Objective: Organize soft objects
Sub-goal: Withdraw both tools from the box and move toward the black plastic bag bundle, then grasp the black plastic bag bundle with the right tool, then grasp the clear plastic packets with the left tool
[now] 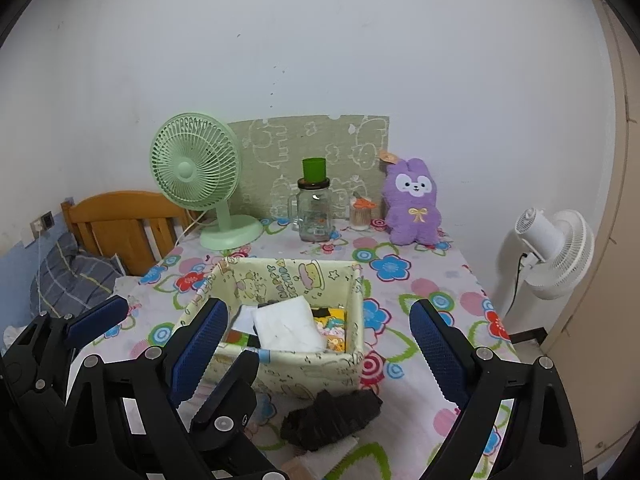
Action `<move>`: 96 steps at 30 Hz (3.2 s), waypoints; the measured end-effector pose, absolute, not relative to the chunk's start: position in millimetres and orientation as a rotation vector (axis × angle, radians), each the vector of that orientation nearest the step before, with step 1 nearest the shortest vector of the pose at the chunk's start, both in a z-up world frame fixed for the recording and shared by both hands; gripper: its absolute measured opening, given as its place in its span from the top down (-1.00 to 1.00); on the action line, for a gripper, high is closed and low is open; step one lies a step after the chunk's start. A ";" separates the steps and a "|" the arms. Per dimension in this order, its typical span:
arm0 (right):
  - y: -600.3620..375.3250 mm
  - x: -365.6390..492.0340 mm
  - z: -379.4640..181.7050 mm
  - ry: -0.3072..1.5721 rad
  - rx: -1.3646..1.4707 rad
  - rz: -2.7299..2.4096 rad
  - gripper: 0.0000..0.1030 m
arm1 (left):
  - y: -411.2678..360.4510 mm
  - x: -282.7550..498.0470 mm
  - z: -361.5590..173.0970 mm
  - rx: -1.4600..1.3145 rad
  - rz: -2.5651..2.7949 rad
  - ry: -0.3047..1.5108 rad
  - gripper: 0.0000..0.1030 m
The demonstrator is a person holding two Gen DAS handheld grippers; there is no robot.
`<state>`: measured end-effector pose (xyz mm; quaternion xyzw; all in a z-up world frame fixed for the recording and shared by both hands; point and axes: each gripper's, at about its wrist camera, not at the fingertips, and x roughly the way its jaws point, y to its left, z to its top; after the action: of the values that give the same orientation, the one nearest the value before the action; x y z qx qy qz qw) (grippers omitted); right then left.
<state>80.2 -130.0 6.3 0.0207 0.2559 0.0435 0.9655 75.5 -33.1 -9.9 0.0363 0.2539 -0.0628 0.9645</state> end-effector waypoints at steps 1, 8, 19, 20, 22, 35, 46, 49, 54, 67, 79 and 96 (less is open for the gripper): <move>-130.2 77.6 6.2 0.516 0.040 0.087 -0.83 | -34.2 73.3 -9.8 0.075 -0.130 0.513 -1.00; -134.6 58.2 2.8 0.506 0.041 0.078 -0.83 | -40.9 57.4 -13.5 0.081 -0.168 0.504 -1.00; -138.1 38.7 -21.1 0.528 0.053 0.058 -0.83 | -45.8 43.2 -38.5 0.067 -0.215 0.518 -1.00; -138.1 37.6 -24.0 0.531 0.051 0.053 -0.83 | -46.2 42.5 -41.8 0.066 -0.216 0.522 -1.00; -138.5 35.5 -30.8 0.534 0.050 0.037 -0.83 | -46.9 42.5 -48.7 0.066 -0.223 0.531 -1.00; -141.4 44.8 -77.6 0.632 0.085 0.034 -0.83 | -50.2 51.5 -91.9 0.066 -0.240 0.630 -1.00; -140.8 62.4 -107.9 0.713 0.099 0.048 -0.83 | -52.0 64.9 -117.5 0.080 -0.224 0.696 -0.99; -139.4 68.1 -113.7 0.728 0.108 0.054 -0.83 | -49.9 69.4 -122.3 0.082 -0.208 0.710 -0.99; -134.2 80.1 -119.2 0.745 0.101 0.056 -0.83 | -46.3 77.4 -126.0 0.081 -0.186 0.724 -0.99; -129.7 107.9 -141.3 0.827 0.091 0.063 -0.56 | -38.3 94.7 -140.7 0.095 -0.164 0.775 -0.99; -121.4 97.6 -135.4 0.814 0.088 0.090 0.07 | -34.4 86.9 -137.1 0.098 -0.160 0.765 -0.99; -112.2 97.9 -123.3 0.800 0.154 0.008 0.06 | -8.4 102.7 -131.7 0.061 -0.056 0.758 -0.99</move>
<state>97.9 -112.2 -123.3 0.0749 0.3889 0.0037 0.9182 102.7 -8.4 -131.7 0.0298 0.3697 -0.0275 0.9283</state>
